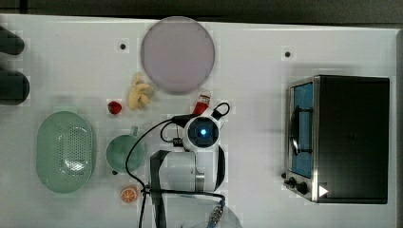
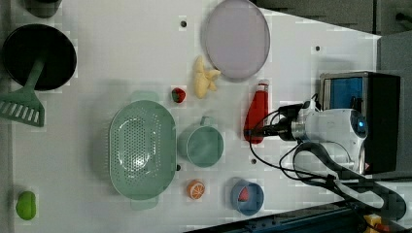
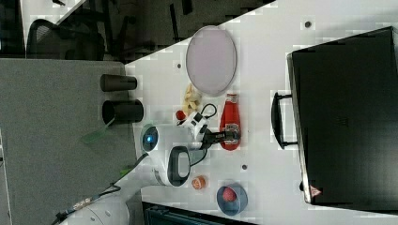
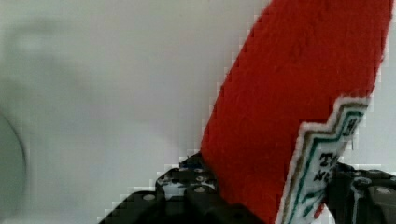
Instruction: Pick Ketchup from the table and place it in strainer.
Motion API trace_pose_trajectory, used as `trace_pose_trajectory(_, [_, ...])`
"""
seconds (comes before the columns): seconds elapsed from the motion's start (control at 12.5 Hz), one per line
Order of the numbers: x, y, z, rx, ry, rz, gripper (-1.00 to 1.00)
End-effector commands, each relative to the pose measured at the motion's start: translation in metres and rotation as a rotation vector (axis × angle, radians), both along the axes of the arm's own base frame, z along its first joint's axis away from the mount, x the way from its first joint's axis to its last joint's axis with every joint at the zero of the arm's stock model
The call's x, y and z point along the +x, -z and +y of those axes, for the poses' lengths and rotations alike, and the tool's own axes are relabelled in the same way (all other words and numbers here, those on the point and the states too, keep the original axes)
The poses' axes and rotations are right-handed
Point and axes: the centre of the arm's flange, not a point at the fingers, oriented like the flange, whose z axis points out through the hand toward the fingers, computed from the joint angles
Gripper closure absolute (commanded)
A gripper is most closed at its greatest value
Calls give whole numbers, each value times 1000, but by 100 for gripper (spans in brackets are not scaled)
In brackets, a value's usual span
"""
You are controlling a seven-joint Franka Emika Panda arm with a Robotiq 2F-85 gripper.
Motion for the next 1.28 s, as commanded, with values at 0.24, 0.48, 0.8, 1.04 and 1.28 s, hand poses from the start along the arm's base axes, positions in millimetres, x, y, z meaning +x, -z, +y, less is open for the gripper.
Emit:
trace_pose_trajectory(0.24, [23, -85, 15, -17, -57, -117, -29])
trace_pose_trajectory(0.48, [26, -166, 37, -45, -57, -116, -29])
trace_pose_trajectory(0.8, [5, -259, 99, -88, -13, -80, -29])
trace_pose_trajectory(1.04, [-12, -276, 175, -45, 109, -63, -29])
trace_pose_trajectory(1.28, [-36, -273, 254, -22, 136, -54, -29])
